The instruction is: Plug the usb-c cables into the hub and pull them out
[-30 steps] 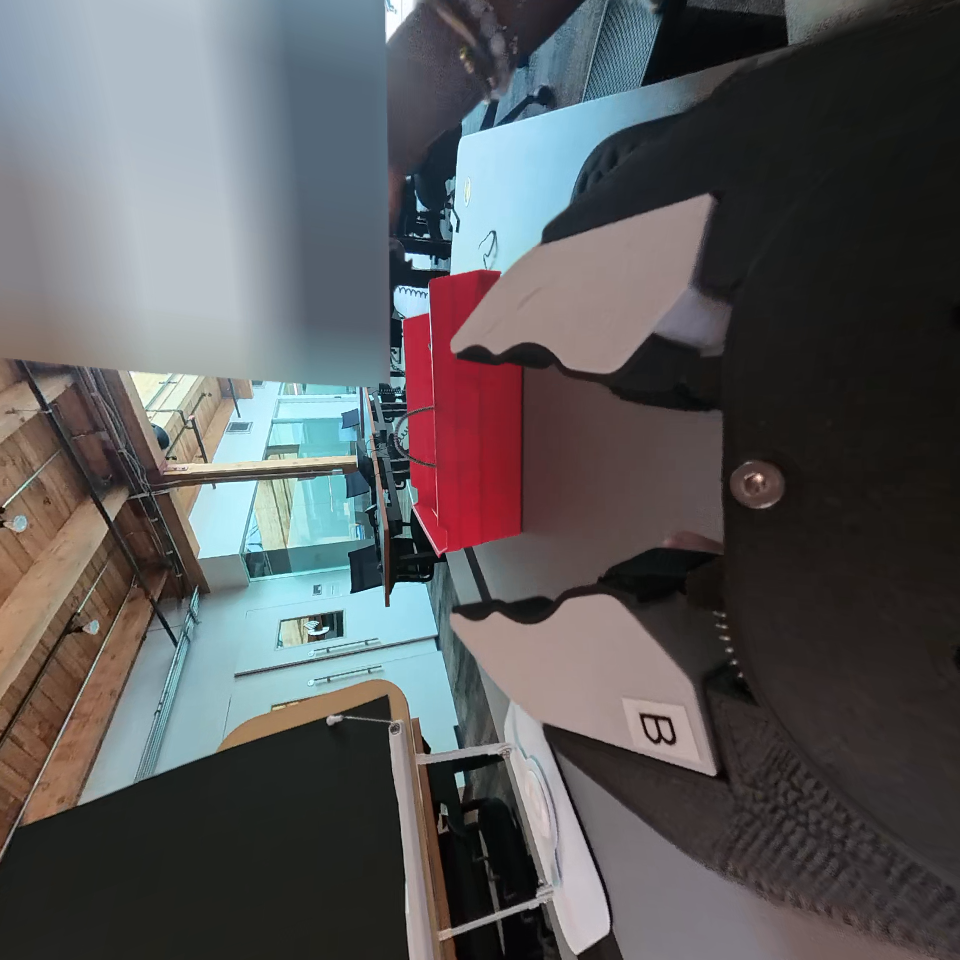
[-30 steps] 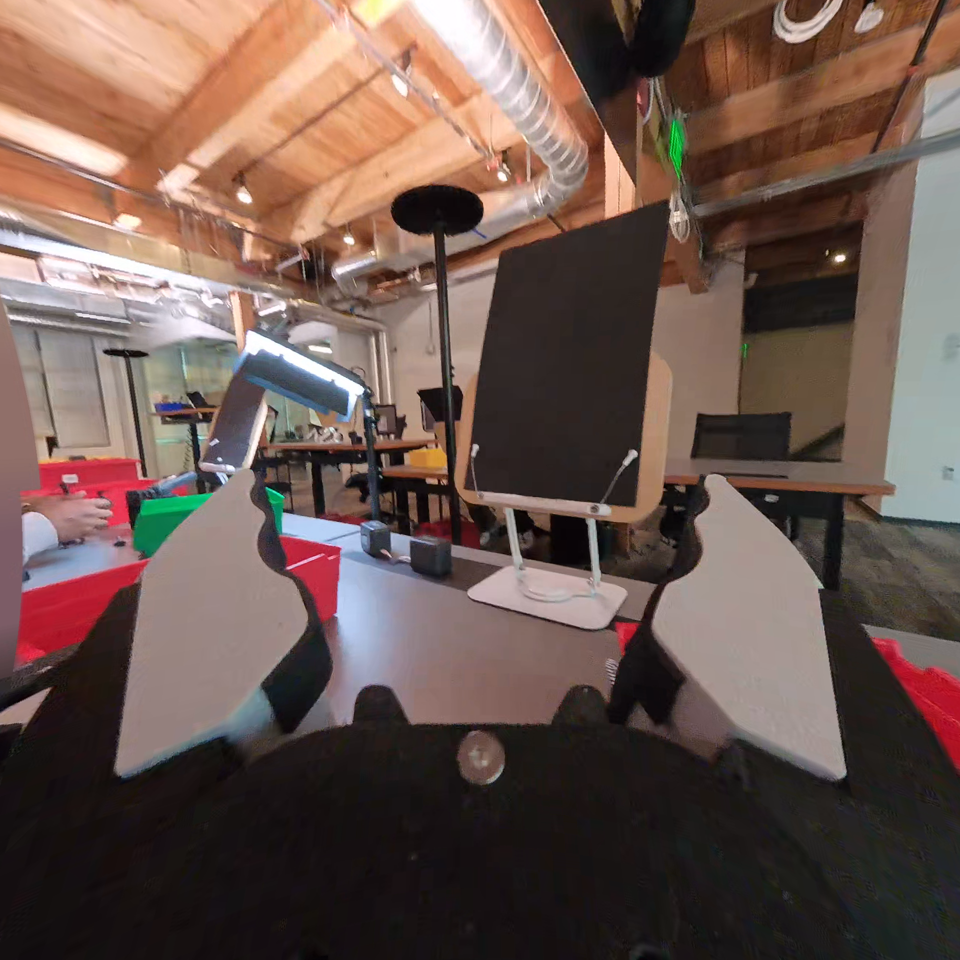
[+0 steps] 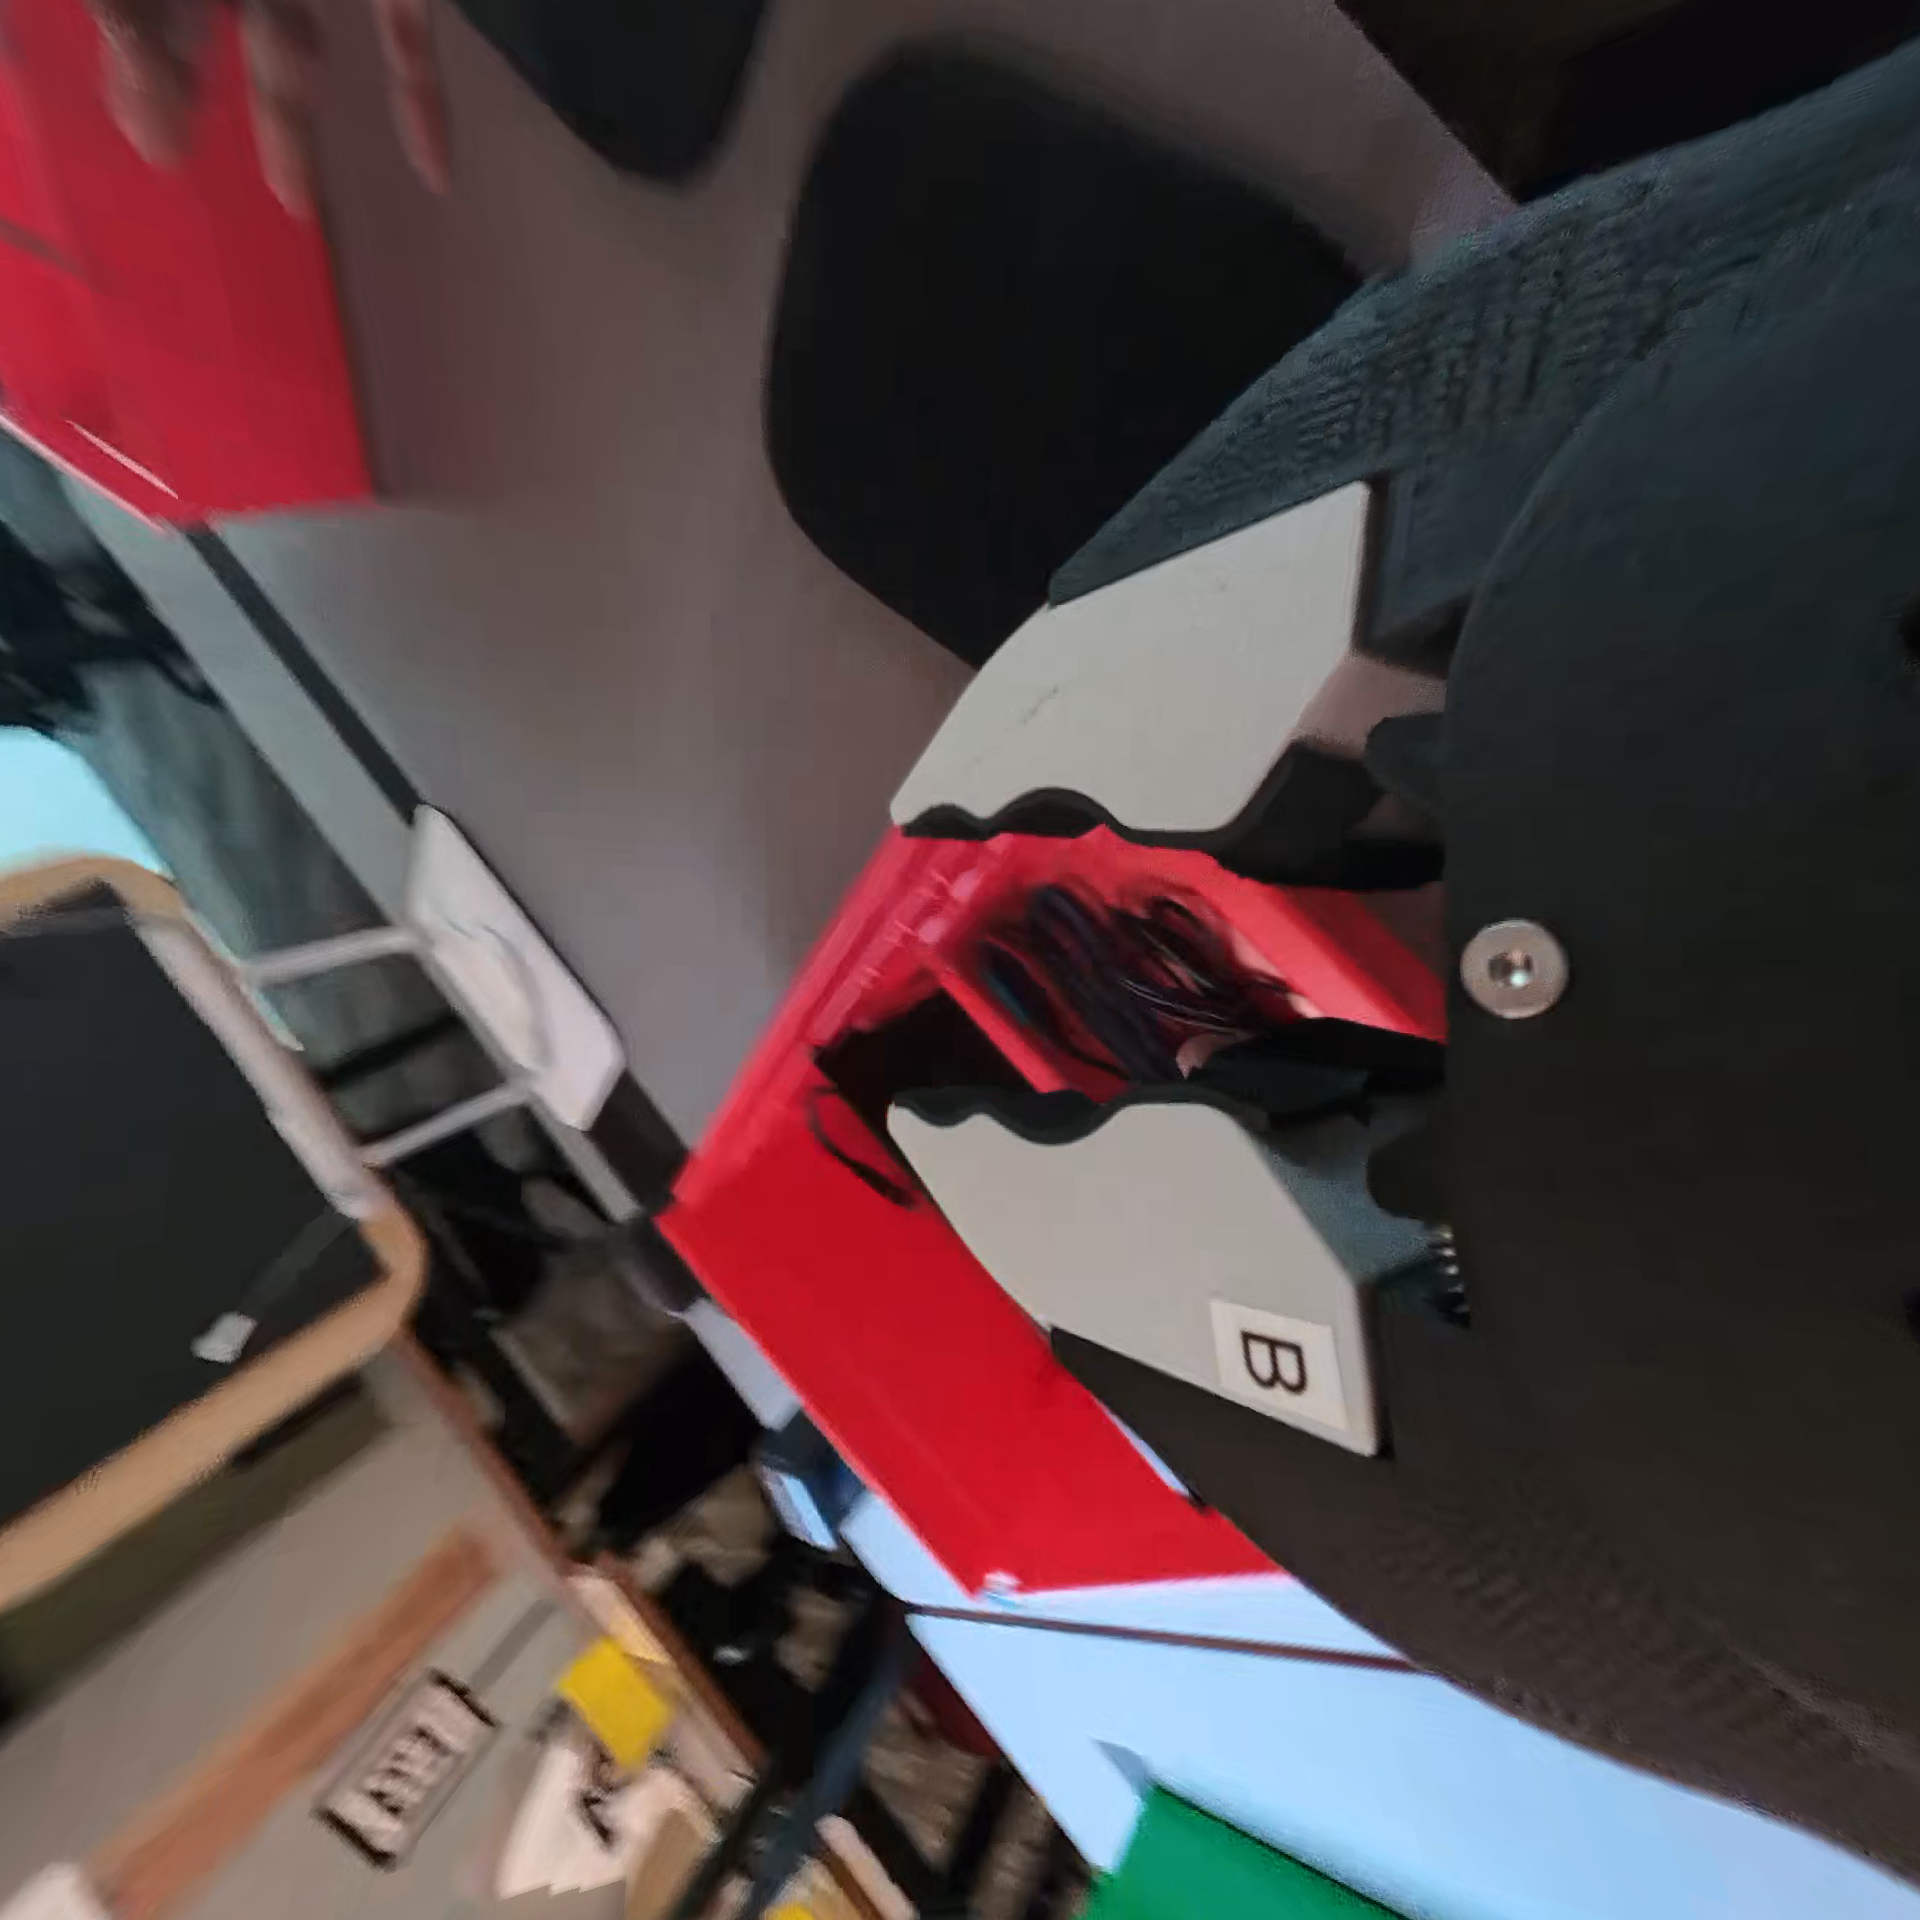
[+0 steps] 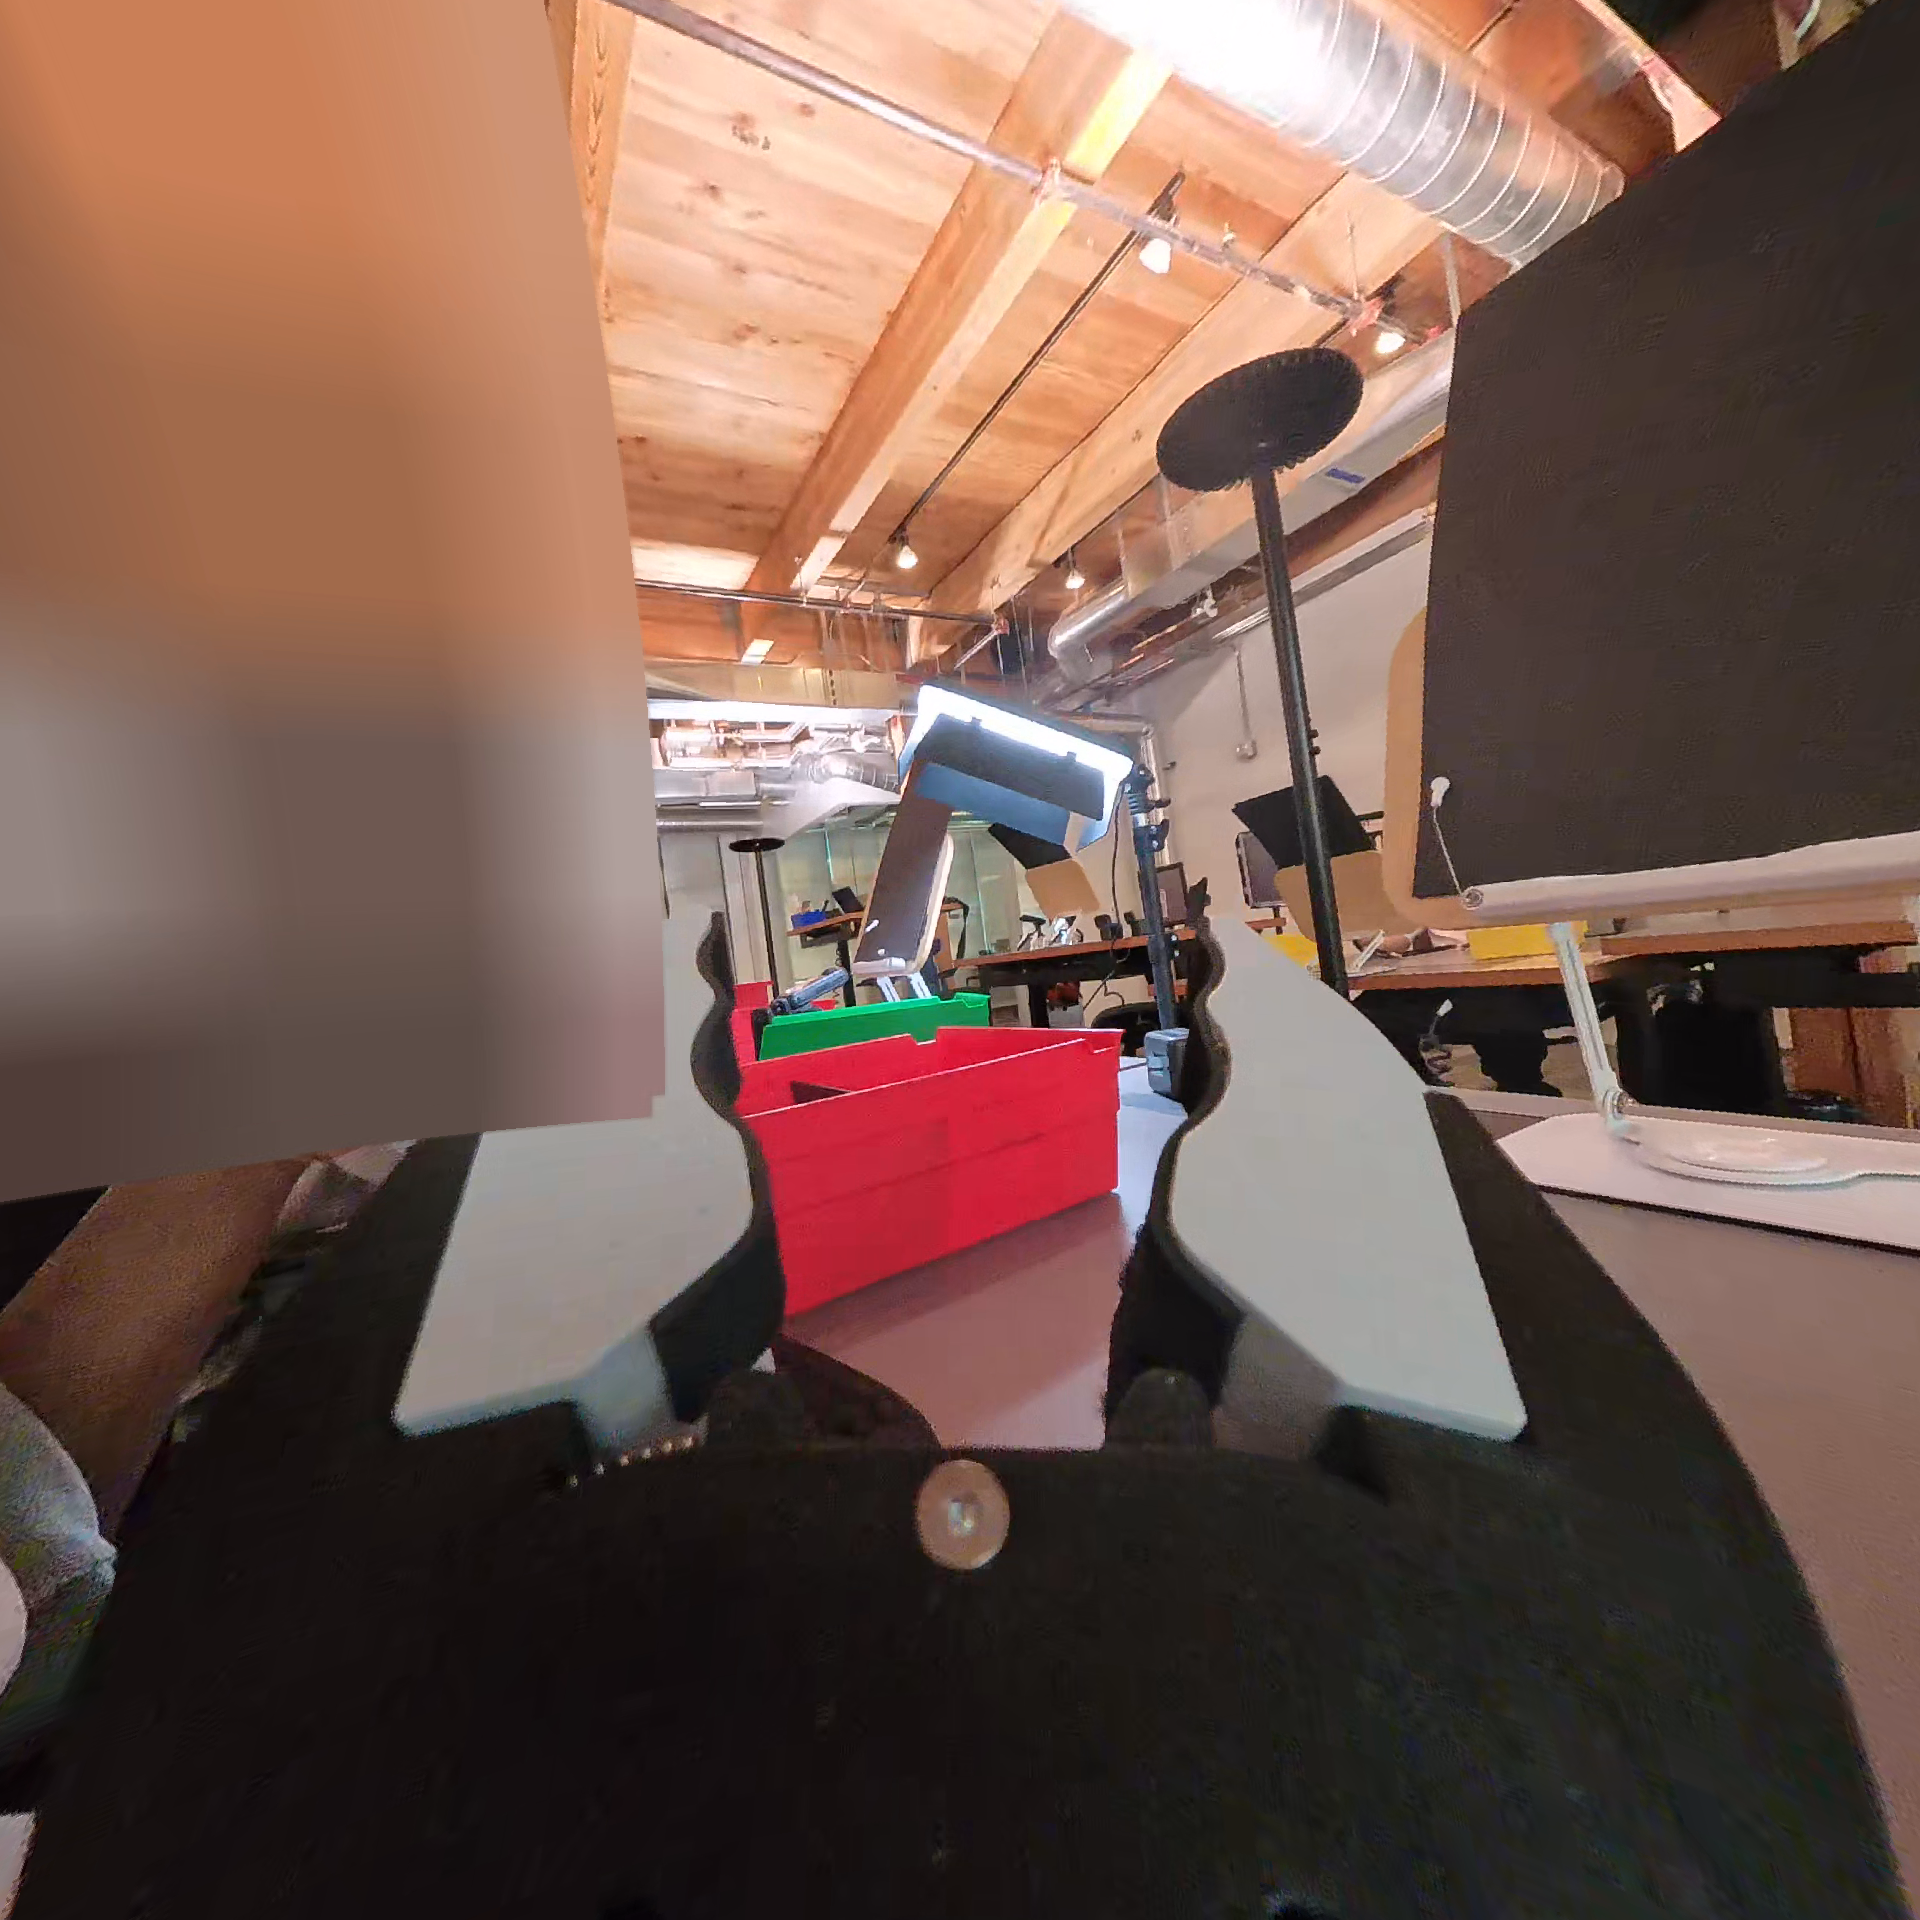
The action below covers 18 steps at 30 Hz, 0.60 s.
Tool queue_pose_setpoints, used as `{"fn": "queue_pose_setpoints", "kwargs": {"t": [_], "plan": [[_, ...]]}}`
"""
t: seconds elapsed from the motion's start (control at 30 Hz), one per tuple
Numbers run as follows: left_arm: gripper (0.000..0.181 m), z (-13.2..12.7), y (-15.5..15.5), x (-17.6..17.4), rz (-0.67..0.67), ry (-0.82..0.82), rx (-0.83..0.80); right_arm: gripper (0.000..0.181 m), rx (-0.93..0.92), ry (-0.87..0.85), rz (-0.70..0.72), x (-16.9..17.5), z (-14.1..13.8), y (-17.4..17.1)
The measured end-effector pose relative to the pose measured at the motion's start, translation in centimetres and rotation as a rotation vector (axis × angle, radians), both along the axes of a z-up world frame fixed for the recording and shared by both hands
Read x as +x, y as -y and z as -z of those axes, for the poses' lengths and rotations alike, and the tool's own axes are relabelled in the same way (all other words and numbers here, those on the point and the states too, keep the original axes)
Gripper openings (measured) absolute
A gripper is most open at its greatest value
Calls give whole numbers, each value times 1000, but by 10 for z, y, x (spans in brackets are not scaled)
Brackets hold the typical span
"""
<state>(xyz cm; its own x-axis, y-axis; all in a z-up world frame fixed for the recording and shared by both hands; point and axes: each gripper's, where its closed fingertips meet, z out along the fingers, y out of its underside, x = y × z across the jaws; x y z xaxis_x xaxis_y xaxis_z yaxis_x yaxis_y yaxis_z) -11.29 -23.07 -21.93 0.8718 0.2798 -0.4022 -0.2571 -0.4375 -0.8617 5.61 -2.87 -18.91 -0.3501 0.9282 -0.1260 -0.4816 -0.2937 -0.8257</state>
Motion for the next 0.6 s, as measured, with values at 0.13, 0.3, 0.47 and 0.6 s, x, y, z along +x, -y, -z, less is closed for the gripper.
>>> {"fn": "queue_pose_setpoints", "kwargs": {"t": [0.13, 0.3, 0.47, 0.6], "plan": [[54, 21, 26, -26, -141, 87, -101, 79, 6, 16, -1, -4, 3, 0], [54, -2, -6, -35, 43, 142, 1, 78, -15, 42, -17, -5, 4, -2], [49, -9, -41, -102, 3, 182, -248, 78, 14, 31, -14, -2, 2, -3], [43, 32, -86, -123, 139, 464, -462, 74, 55, -68, 46, 8, -9, -7]]}}
